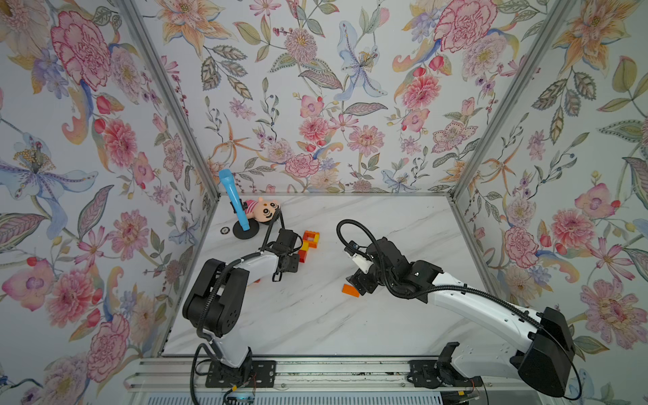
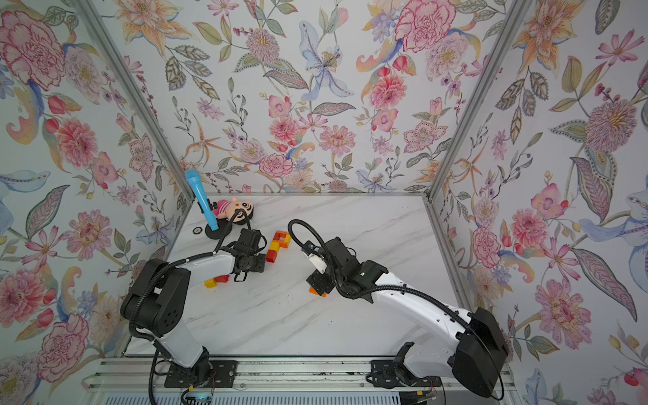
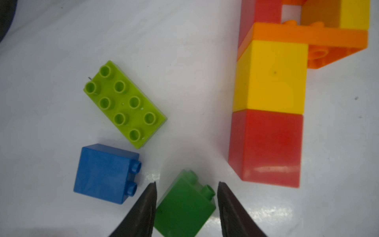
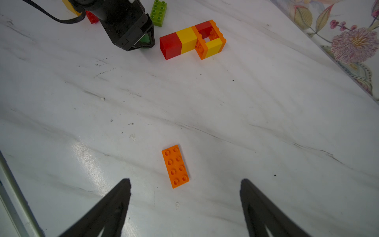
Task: Assemble the letter p with lego
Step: Pick up the lego brick from the center of the board.
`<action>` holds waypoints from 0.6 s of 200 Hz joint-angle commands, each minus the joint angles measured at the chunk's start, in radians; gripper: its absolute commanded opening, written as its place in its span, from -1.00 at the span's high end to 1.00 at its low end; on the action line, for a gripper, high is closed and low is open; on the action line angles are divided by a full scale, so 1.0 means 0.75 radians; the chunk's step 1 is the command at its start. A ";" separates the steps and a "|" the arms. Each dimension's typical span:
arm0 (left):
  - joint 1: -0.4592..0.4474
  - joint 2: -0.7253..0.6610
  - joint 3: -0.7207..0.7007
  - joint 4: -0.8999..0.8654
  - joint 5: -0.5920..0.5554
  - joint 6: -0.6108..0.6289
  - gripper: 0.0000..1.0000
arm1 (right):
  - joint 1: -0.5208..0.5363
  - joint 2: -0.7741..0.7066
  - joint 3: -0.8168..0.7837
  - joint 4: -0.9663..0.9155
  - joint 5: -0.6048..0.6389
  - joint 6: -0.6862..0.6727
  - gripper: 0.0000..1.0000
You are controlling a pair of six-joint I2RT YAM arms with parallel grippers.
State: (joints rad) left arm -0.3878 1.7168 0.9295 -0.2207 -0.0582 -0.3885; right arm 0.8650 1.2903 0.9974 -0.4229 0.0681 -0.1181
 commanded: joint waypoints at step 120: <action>-0.083 0.011 -0.030 -0.106 -0.110 -0.012 0.36 | -0.011 -0.053 -0.021 0.056 -0.023 0.082 -0.74</action>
State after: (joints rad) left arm -0.4416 1.7111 0.9138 -0.2836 -0.1192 -0.4004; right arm 0.8791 1.2881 0.9974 -0.4202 0.0822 -0.1093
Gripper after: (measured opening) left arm 0.357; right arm 0.870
